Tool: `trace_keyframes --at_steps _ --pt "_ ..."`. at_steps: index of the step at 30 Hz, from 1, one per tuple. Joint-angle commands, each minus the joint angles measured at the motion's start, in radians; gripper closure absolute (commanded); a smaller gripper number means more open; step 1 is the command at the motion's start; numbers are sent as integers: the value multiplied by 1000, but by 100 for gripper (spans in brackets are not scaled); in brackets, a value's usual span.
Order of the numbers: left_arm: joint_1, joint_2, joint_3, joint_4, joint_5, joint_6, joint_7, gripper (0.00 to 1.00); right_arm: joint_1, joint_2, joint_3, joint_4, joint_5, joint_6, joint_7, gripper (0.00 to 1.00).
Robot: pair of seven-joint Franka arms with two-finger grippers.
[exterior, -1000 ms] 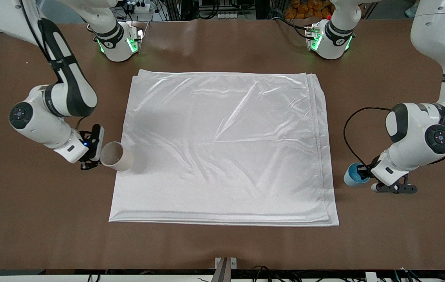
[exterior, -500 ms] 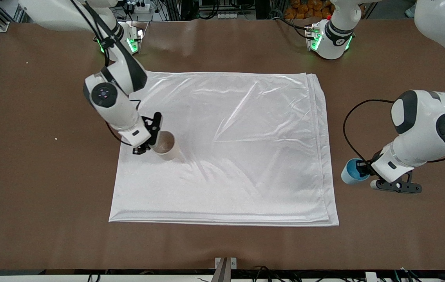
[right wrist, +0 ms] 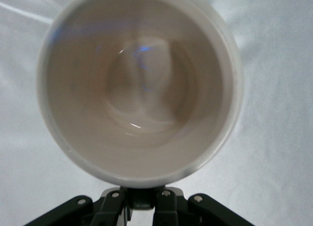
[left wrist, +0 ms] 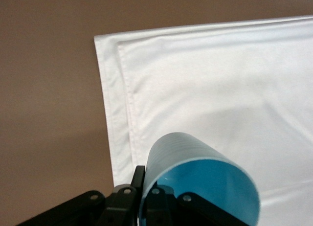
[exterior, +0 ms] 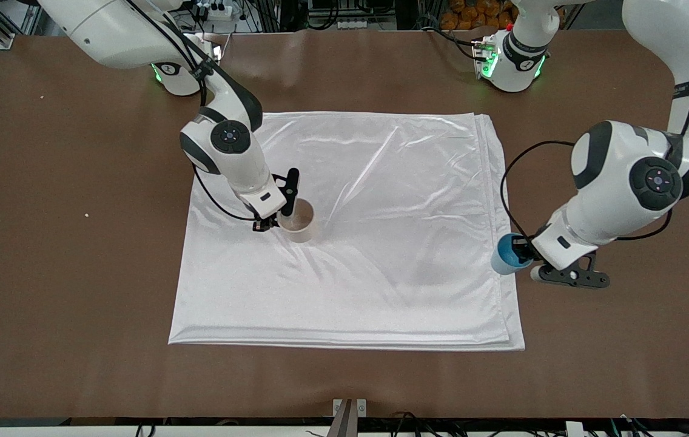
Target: Place blue cup into white mug on cloth
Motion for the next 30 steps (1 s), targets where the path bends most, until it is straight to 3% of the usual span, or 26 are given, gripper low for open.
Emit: trace_keyframes --at_steps 1,7,11,16,24,27,30 --pt "-53 -24 -10 -2 27 -36 -85 100 44 84 20 90 -57 -12 98 99" --pt "-117 -27 -10 13 27 -70 -123 100 64 147 21 127 -162 -12 144 98" --pt "-145 -24 -10 24 27 -96 -168 100 95 159 21 135 -208 -14 196 92" --pt "-169 -21 -10 23 27 -120 -200 100 107 186 21 149 -218 -12 210 90" --pt "-209 -23 -14 24 25 -139 -273 100 117 204 20 155 -236 -11 208 79" --pt "-231 -24 -16 26 25 -140 -321 100 118 209 20 156 -250 -12 208 69" --pt "-254 -24 -16 26 25 -140 -361 100 118 210 18 156 -253 -12 208 65"
